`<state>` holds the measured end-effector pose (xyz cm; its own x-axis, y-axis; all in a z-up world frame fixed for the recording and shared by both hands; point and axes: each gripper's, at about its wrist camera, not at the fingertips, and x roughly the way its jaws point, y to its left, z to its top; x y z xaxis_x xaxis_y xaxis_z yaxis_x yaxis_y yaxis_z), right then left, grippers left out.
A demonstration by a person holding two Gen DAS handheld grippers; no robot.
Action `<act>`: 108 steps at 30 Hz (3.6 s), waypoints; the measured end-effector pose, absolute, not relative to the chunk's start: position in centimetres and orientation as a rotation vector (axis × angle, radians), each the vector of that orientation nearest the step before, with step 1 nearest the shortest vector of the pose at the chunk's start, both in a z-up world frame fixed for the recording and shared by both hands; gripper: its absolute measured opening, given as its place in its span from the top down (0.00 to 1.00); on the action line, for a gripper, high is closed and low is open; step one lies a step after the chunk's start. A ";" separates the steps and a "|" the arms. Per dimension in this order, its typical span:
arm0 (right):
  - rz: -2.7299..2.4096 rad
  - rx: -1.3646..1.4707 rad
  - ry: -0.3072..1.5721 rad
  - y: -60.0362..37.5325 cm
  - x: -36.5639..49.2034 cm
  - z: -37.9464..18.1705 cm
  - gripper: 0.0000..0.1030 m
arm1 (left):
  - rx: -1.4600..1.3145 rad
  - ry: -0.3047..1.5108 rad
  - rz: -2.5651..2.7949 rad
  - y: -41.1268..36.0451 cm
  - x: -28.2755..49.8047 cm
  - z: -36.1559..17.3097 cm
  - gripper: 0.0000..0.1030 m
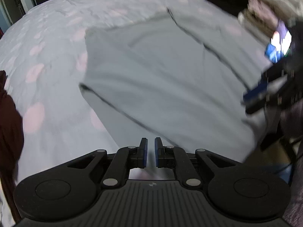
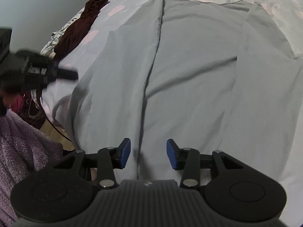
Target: Fold clothes
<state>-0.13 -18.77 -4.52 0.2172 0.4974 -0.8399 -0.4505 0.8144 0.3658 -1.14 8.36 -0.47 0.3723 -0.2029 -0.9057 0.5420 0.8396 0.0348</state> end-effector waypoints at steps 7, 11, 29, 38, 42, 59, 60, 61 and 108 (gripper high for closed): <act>0.682 0.017 1.136 -18.7 -2.1 -3.4 0.54 | 0.323 1.186 -0.387 8.5 -4.5 -2.4 0.93; 0.672 0.011 1.127 -19.0 -2.7 -3.1 0.54 | 0.348 1.236 -0.328 9.1 -5.4 -3.7 0.93; 0.695 -0.054 1.234 -18.0 -5.1 -6.5 0.51 | 0.348 1.250 -0.412 7.8 -7.3 -4.7 0.97; 0.691 -0.056 1.265 -17.8 -5.0 -7.2 0.51 | 0.334 1.331 -0.305 9.7 -7.2 -5.0 0.99; 0.700 -0.055 1.272 -17.9 -5.1 -7.2 0.51 | 0.306 1.314 -0.328 9.2 -8.2 -3.7 0.99; 0.779 -0.071 1.310 -16.9 -4.9 -8.7 0.63 | 0.245 1.256 -0.602 0.4 -9.1 -7.3 0.84; 0.785 -0.064 1.311 -16.9 -4.9 -8.8 0.66 | 0.243 1.254 -0.602 0.3 -9.2 -7.5 0.84; 0.791 -0.057 1.311 -16.9 -4.8 -8.9 0.72 | 0.237 1.255 -0.606 0.3 -9.2 -7.6 0.85; 0.767 0.041 1.251 -12.5 -6.0 -8.8 0.67 | -0.211 1.131 -0.356 15.1 11.1 -3.2 0.89</act>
<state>-6.04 -12.47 -8.82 0.1036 0.5410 -0.8346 -0.4981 0.7545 0.4272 11.10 15.10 -3.22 0.3776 -0.3815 -0.8437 0.1708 0.9242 -0.3415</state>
